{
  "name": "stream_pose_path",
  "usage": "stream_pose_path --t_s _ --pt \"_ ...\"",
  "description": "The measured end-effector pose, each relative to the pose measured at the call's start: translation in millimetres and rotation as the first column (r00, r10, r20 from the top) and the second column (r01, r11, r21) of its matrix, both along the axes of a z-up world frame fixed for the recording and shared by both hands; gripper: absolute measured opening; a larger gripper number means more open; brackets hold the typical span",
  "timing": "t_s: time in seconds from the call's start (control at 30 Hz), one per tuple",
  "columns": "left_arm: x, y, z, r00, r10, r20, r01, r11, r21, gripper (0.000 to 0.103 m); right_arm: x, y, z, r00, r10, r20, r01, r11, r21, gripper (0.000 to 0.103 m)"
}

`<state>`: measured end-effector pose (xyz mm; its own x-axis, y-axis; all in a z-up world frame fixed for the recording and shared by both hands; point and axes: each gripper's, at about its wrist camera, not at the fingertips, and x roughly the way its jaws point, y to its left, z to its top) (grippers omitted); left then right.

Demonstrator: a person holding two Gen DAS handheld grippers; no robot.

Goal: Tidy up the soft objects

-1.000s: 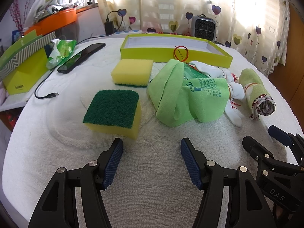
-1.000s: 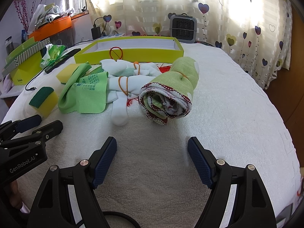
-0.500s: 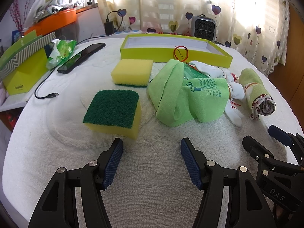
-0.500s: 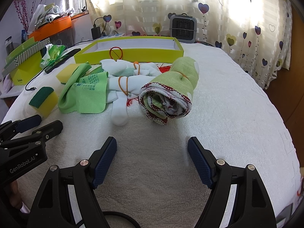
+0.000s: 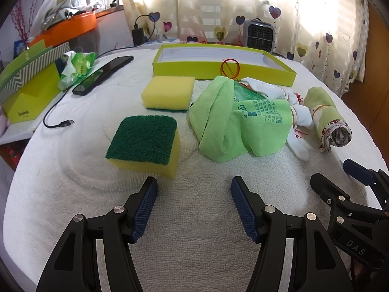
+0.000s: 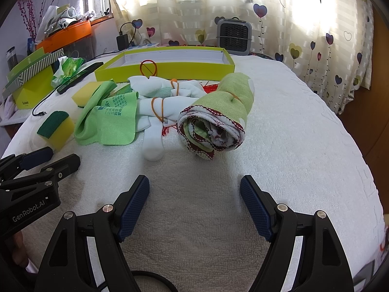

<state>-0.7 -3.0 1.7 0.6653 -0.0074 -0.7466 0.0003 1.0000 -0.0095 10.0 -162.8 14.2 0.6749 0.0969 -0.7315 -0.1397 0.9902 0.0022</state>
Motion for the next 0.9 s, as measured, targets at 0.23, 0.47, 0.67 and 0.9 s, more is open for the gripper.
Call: stream_pose_path --t_s 0.23,0.47,0.67,0.9 --pt "2 7 4 0.999 -0.046 -0.007 0.046 0.999 -0.023 0.062 -1 -6 3 0.999 0.037 -0.009 -0.037 0.999 0.006 0.077" --pt "-2 31 12 0.998 -0.058 -0.017 0.056 0.992 -0.113 0.062 -7 -24 20 0.998 0.034 0.046 -0.038 0.995 0.096 0.077" --pt "-6 53 25 1.0 -0.018 0.022 0.021 0.989 -0.143 0.062 -3 -43 34 0.997 -0.002 0.076 -0.013 0.981 0.195 0.078" --pt "10 64 26 1.0 0.003 0.015 0.0 0.988 -0.152 0.062 13 -54 43 0.996 -0.041 0.084 0.02 0.971 0.237 0.078"
